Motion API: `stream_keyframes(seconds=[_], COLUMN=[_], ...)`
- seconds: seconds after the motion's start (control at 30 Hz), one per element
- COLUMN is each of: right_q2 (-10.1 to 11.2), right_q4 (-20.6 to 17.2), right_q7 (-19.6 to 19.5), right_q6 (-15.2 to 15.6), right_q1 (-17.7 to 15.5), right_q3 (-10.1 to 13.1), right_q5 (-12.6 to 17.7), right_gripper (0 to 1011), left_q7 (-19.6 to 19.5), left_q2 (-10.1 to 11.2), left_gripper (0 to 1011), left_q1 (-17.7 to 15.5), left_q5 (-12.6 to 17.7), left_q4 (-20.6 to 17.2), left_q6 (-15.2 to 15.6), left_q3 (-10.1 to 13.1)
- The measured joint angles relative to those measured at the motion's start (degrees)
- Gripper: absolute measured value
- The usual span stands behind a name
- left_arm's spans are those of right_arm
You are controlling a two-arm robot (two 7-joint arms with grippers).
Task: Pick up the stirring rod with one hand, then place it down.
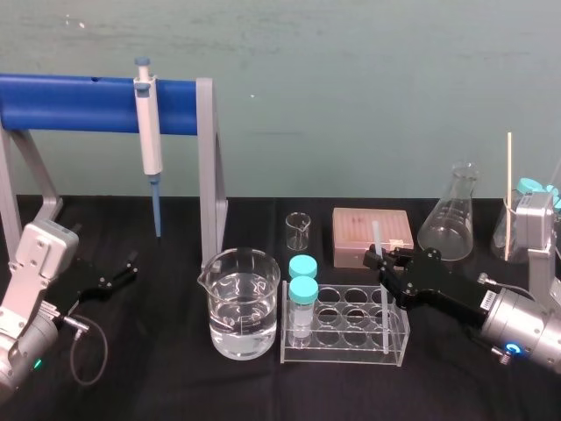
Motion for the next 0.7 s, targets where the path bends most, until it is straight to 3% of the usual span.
stream_keyframes(seconds=[0.13,0.7], right_q2=[0.00,0.00], right_q4=[0.02,0.10], right_q7=[0.03,0.19], right_q6=[0.01,0.03], right_q1=[0.01,0.07], right_q3=[0.00,0.00], right_q5=[0.03,0.23], right_gripper=[138,689], left_q7=[0.00,0.00], left_q2=[0.00,0.00], left_gripper=[1000,1000], left_q1=[0.00,0.00], left_q5=[0.00,0.00], left_q4=[0.00,0.00], left_q6=[0.00,0.00], left_q3=[0.00,0.00])
